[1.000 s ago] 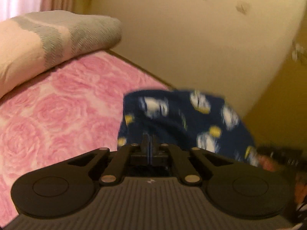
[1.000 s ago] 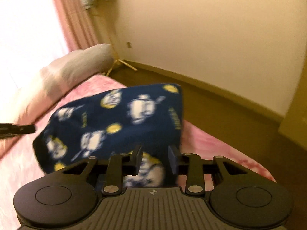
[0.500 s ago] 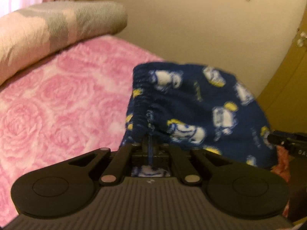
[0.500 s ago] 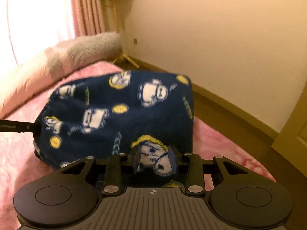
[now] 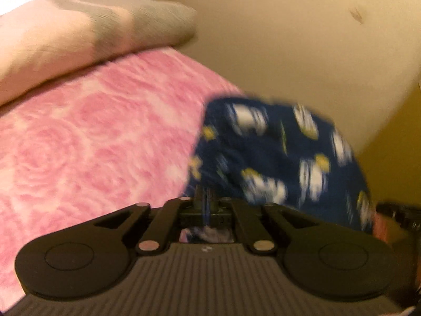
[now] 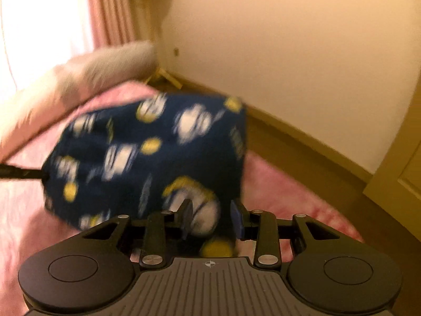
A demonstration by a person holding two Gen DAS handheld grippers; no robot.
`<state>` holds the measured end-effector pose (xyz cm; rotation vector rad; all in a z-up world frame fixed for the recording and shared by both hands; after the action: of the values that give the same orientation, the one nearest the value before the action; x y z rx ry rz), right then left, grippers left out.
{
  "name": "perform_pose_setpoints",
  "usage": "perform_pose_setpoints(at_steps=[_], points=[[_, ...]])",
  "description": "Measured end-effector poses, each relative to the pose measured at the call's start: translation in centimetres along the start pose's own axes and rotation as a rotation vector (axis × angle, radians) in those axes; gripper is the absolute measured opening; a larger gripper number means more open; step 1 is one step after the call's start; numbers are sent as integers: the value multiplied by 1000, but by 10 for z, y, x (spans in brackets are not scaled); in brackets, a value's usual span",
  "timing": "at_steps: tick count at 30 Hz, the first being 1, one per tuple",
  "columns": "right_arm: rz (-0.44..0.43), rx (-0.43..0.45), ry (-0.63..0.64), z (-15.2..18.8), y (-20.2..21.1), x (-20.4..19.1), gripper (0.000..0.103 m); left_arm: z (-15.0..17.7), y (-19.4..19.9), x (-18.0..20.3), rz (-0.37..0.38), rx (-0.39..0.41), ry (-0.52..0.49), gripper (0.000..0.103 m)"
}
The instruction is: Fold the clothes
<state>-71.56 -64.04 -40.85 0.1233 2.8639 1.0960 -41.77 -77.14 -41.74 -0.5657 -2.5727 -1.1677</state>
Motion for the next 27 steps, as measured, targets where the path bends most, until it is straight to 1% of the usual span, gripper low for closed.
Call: perform_pose_setpoints(at_steps=[1,4,5,7,8,11,13,14,17,20,21,23,25,27], points=[[5,17,0,-9,-4,4,34,-14,4,-3,2,36,51,0],[10,68,-3,-37,-20,11,34,-44,-7,3,45,77,111,0],[3,81,-5,-46,-29,10,34,-51,-15,9,63,82,106,0],[-19,103,-4,-61,-48,3,34,-56,-40,29,101,67,42,0],[-27,105,-1,-65,-58,-2,34,-56,-52,37,111,59,9,0],[-38,108,9,-71,-86,-10,34,-45,-91,41,98,18,-60,0],[-42,114,-6,-73,-93,-7,34,-36,-111,28,86,9,-57,1],[-46,119,-18,-74,-94,-3,34,-33,-115,20,109,16,-21,3],[-59,136,-55,-77,-95,6,34,-27,-122,-2,189,39,97,3],[-72,152,-92,-80,-96,16,34,-29,-118,-15,266,39,245,2],[-77,158,-104,-81,-97,19,34,-35,-110,-14,274,53,254,0],[-85,169,-128,-84,-98,25,34,-48,-95,-12,284,84,264,0],[-91,178,-148,-87,-99,31,35,-63,-87,-4,295,104,227,0],[-81,179,-142,-98,-106,35,35,-72,-94,4,281,80,193,0]])
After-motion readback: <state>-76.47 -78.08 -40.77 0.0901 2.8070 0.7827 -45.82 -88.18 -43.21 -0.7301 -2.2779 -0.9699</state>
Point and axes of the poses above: each gripper's, at about its wrist camera, not at the fingertips, and y roughly against the way its jaws point, x to its right, z to its underside, the point moved 6 cm from there along -y, roughly the way its jaws point, and after that the axes turned 2 degrees about y, right-handed, at the moved point
